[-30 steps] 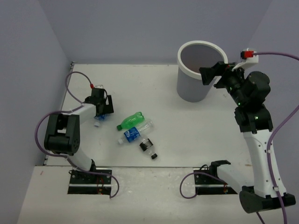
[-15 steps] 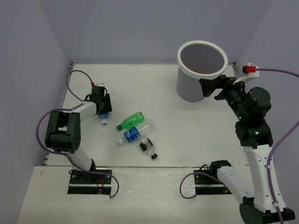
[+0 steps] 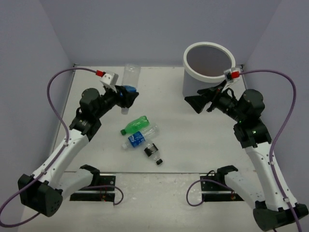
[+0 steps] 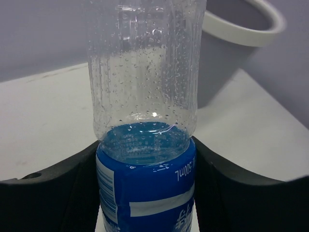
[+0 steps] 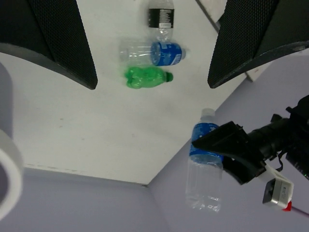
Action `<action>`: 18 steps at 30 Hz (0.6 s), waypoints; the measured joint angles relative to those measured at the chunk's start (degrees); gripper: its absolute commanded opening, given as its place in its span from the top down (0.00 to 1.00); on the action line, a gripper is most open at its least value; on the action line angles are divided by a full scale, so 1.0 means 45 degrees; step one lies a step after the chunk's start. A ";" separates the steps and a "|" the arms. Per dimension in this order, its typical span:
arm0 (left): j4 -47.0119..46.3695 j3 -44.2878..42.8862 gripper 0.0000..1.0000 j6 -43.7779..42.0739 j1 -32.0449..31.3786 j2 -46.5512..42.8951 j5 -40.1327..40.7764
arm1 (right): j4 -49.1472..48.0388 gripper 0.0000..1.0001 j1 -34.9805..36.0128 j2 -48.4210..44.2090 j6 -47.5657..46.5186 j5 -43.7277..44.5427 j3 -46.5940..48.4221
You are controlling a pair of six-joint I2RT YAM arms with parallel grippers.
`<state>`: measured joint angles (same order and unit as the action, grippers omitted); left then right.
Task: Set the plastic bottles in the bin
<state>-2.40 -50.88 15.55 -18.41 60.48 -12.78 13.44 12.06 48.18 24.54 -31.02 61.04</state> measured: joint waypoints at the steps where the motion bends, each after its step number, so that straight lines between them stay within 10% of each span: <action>1: -0.0388 0.0110 0.68 -0.0047 -0.0494 -0.0364 -0.0628 | -0.0172 0.01 0.0341 0.0149 -0.0017 -0.0234 -0.0008; 15: -0.2889 0.0985 0.69 -0.0030 -0.4580 0.0250 -0.5082 | -0.2892 0.01 0.3491 0.2709 0.0151 -0.1515 0.0163; 18: -0.2888 0.0802 0.65 -0.0020 -0.4946 0.0631 -0.5052 | -0.3222 0.20 0.3646 0.3229 0.0345 -0.1448 0.0310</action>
<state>-15.39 -47.28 15.46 -40.67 63.33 -35.51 -1.06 28.47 62.70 26.09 -37.54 62.44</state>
